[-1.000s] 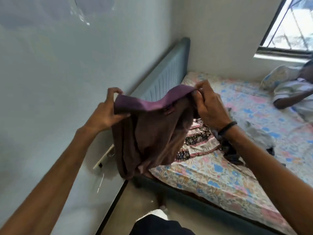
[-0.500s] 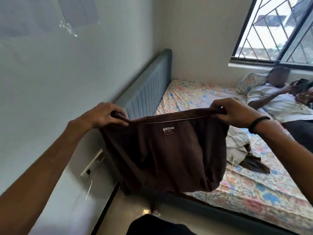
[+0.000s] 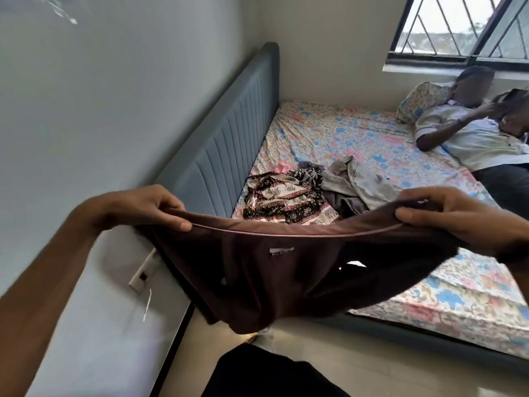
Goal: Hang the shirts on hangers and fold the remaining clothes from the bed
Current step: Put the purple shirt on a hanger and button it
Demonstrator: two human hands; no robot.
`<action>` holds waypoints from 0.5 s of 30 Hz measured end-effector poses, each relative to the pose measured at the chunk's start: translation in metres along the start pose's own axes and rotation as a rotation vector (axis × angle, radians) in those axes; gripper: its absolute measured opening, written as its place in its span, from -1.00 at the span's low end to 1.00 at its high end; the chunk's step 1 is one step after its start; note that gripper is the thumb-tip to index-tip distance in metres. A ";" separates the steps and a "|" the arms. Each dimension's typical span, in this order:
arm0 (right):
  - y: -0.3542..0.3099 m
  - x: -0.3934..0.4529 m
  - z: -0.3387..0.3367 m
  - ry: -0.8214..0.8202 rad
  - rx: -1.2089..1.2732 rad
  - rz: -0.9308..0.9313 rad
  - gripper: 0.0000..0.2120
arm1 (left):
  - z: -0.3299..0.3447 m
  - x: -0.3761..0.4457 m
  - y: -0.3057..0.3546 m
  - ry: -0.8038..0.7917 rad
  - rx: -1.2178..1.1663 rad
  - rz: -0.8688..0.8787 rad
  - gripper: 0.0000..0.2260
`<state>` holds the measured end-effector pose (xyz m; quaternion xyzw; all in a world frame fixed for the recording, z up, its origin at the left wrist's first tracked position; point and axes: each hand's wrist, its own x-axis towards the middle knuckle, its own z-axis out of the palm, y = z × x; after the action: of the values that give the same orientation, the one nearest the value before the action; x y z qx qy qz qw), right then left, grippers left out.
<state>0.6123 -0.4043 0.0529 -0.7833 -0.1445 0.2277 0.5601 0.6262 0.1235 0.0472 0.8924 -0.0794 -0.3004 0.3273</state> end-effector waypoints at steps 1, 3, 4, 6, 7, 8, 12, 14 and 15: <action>0.000 -0.006 -0.010 -0.068 0.002 0.024 -0.93 | -0.008 -0.003 -0.002 0.007 -0.048 0.028 -0.68; -0.002 -0.019 -0.024 -0.082 -0.006 0.013 -0.94 | -0.018 -0.013 -0.004 0.087 -0.215 0.154 -0.61; -0.005 -0.018 -0.032 -0.058 -0.019 0.010 -0.95 | -0.024 -0.011 -0.003 0.111 -0.337 0.213 -0.61; -0.008 -0.004 -0.044 0.058 -0.002 -0.003 -0.87 | -0.030 0.004 0.002 0.165 -0.576 0.295 -0.73; -0.008 0.010 -0.049 0.123 0.058 -0.001 -0.85 | -0.032 0.019 0.005 0.205 -0.687 0.308 -0.72; -0.003 0.025 -0.050 0.201 0.147 -0.004 -0.89 | -0.031 0.032 0.009 0.251 -0.783 0.302 -0.68; 0.044 0.115 -0.067 0.397 0.324 0.125 -0.84 | -0.036 0.142 -0.007 0.495 -0.957 0.131 -0.79; 0.076 0.158 -0.071 0.458 0.376 0.194 -0.88 | -0.028 0.205 -0.034 0.623 -0.838 0.031 -0.79; 0.099 0.185 -0.073 0.487 0.360 0.226 -0.80 | -0.022 0.240 -0.049 0.670 -0.752 -0.011 -0.76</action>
<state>0.8055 -0.4078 -0.0572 -0.7143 0.1242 0.1164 0.6789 0.8300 0.0916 -0.0869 0.7605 0.1486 -0.0069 0.6321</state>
